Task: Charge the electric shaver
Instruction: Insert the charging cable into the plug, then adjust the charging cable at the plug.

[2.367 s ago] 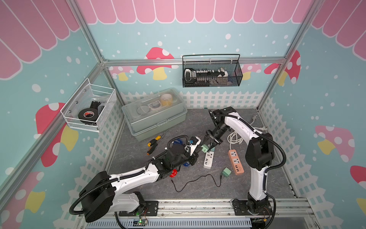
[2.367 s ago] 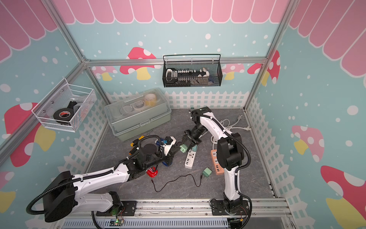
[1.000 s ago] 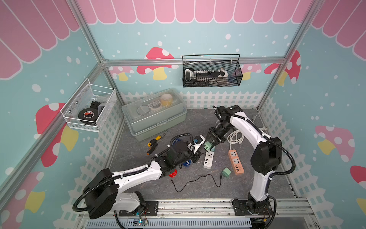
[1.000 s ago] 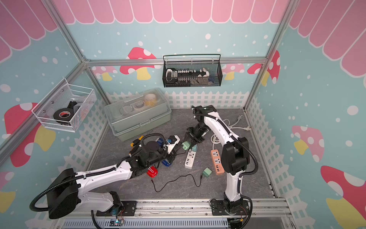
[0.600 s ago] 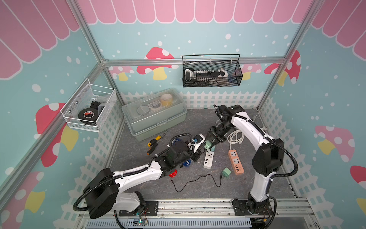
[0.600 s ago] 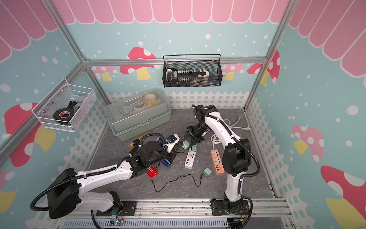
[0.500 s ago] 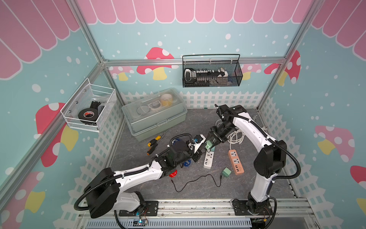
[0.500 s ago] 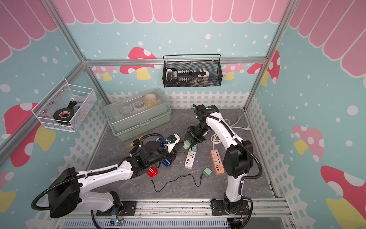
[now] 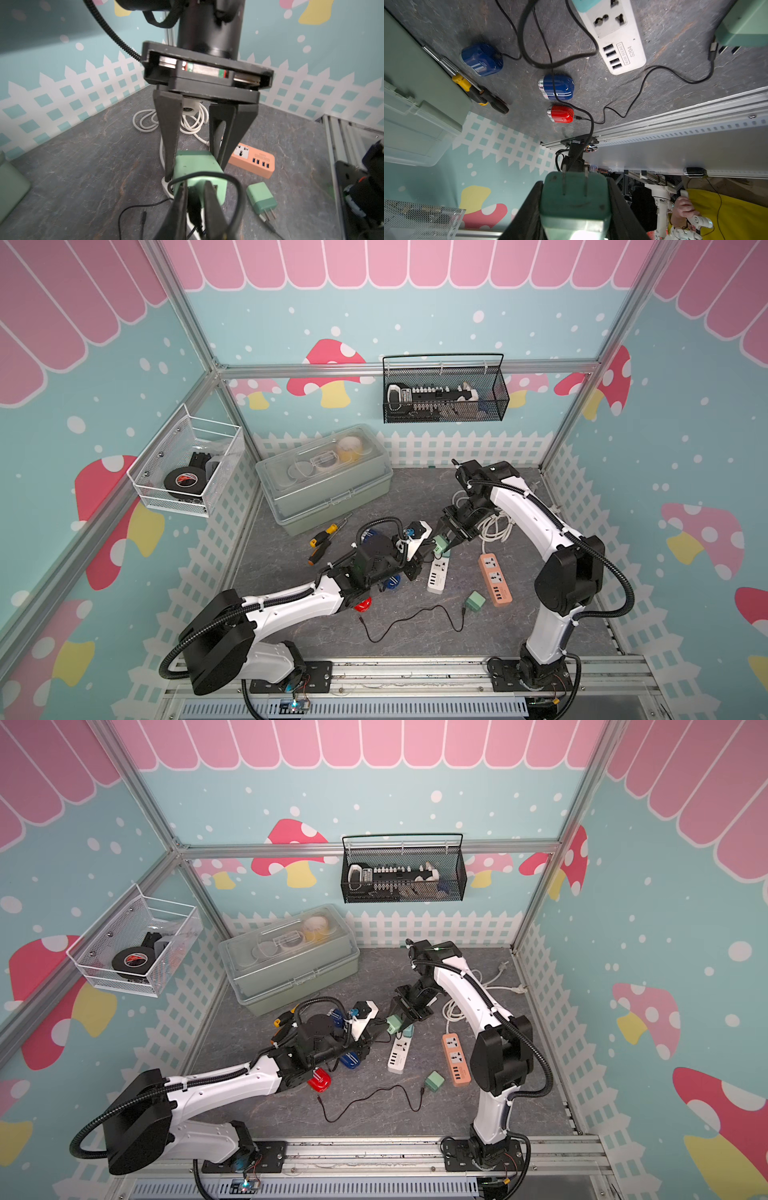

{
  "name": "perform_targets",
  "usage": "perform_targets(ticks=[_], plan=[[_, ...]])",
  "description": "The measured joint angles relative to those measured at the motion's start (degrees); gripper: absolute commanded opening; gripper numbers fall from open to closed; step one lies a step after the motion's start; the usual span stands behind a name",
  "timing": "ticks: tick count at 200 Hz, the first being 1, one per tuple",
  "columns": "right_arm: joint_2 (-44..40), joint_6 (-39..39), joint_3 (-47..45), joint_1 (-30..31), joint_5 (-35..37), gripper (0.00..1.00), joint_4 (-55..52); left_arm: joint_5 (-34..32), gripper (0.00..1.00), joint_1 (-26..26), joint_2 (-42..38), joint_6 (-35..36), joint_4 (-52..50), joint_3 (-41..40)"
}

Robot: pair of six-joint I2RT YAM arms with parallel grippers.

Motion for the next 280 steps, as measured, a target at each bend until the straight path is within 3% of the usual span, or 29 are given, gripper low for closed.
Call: perform_targets(ticks=[43,114,153,168,189,226,280], plan=[[-0.07,-0.02,0.02,0.72,-2.75,0.0,-0.11,-1.25,0.5,0.07,-2.36,0.07,-3.13,-0.66],[-1.38,0.0,-0.39,1.01,-5.35,0.0,-0.57,-3.17,0.5,0.31,-5.62,-0.33,-8.17,-3.17],[-2.12,-0.02,-0.83,0.57,-5.6,0.0,-0.33,-5.4,0.61,0.35,-10.43,-3.82,-12.24,-3.37],[-2.1,0.02,-1.01,0.26,-5.55,0.0,0.57,-6.23,0.6,0.85,-11.8,-8.83,-16.83,-1.97],[-2.1,1.97,-2.47,0.2,-5.22,0.0,4.87,-4.2,0.59,4.81,-11.41,-21.29,-24.87,3.61],[-2.1,9.51,-6.03,0.2,-4.74,0.0,17.77,6.73,0.57,12.83,-5.31,-44.74,-34.07,13.68],[-2.08,15.61,-7.13,0.2,-3.02,0.0,28.41,15.32,0.63,14.47,-4.94,-57.75,-42.51,14.64]])
